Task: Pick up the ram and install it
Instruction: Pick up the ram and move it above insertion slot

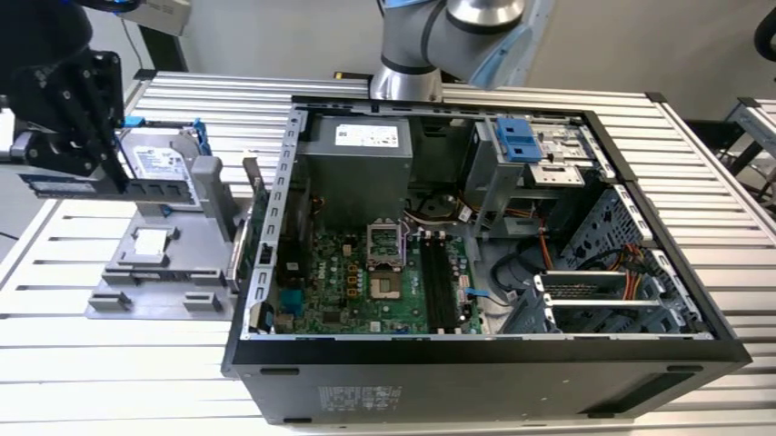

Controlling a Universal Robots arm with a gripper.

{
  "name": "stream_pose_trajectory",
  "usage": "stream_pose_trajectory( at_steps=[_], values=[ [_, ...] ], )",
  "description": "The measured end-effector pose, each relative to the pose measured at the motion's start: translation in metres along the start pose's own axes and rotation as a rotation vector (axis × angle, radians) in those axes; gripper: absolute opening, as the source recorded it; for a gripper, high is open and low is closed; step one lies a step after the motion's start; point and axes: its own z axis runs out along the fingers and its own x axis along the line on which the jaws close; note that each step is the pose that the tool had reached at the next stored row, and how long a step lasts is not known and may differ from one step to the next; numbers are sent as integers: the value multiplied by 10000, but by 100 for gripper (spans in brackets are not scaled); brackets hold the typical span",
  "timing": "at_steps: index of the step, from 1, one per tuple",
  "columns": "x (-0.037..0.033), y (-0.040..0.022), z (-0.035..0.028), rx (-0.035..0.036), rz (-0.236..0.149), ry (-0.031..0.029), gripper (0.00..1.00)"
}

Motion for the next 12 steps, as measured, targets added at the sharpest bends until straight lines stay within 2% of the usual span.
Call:
stream_pose_trajectory(
  at_steps=[6,12],
  values=[
    [-9,-261,-5,-64,-23,3,0],
    [-15,-429,-8,-97,-197,7,0]
  ],
)
